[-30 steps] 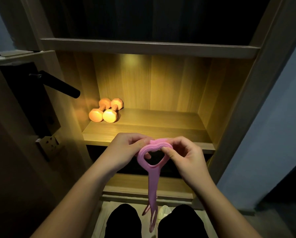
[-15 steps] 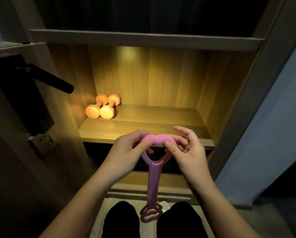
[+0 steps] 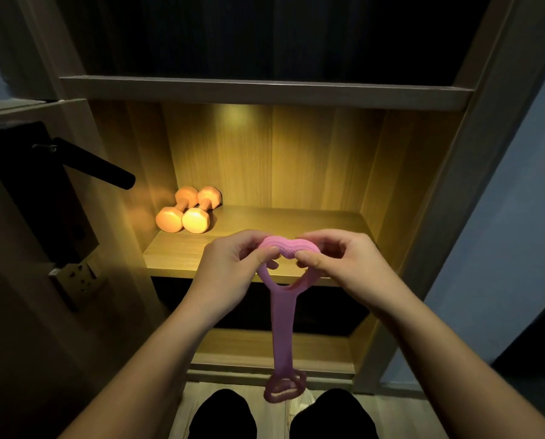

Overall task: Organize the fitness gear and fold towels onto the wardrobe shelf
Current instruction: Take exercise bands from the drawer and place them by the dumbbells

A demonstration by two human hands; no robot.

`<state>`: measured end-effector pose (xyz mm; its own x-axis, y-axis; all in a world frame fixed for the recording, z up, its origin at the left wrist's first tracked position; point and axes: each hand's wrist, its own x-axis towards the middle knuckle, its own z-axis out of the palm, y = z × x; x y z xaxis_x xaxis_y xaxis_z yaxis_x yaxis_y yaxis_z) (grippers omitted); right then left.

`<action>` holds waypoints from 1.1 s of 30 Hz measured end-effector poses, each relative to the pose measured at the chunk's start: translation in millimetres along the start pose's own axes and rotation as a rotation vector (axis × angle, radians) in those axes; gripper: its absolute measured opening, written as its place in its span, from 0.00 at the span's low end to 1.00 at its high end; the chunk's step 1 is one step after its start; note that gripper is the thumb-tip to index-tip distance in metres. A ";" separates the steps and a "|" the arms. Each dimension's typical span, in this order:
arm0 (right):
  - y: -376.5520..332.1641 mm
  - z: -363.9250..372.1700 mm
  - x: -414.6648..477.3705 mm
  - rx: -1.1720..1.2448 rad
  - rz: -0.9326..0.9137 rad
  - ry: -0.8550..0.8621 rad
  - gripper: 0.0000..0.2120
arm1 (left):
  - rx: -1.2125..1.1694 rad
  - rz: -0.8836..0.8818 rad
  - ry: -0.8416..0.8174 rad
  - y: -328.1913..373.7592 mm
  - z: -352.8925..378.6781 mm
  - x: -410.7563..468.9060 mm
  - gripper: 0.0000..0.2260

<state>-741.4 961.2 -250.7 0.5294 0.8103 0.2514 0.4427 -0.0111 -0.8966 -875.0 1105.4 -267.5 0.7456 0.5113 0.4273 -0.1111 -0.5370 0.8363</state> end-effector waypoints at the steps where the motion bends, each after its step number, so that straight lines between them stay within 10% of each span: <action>1: -5.3 -2.9 4.1 -0.025 -0.002 -0.025 0.14 | 0.000 0.021 0.001 2.0 -0.8 3.8 0.07; 15: -49.3 -15.5 58.7 -0.188 0.276 -0.359 0.12 | 0.082 0.121 -0.149 10.5 -26.4 40.8 0.10; 23: -54.9 -0.2 70.7 -0.302 0.200 -0.229 0.10 | -0.196 -0.106 -0.181 -19.9 -23.0 39.1 0.09; 33: -51.5 -13.6 101.5 -0.238 0.236 0.062 0.08 | 0.033 -0.278 -0.161 -99.0 24.2 17.4 0.14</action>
<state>-700.6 1036.0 -174.1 0.6768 0.7323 0.0756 0.4558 -0.3361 -0.8242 -835.1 1151.2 -351.1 0.8388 0.5305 0.1222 0.1309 -0.4145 0.9006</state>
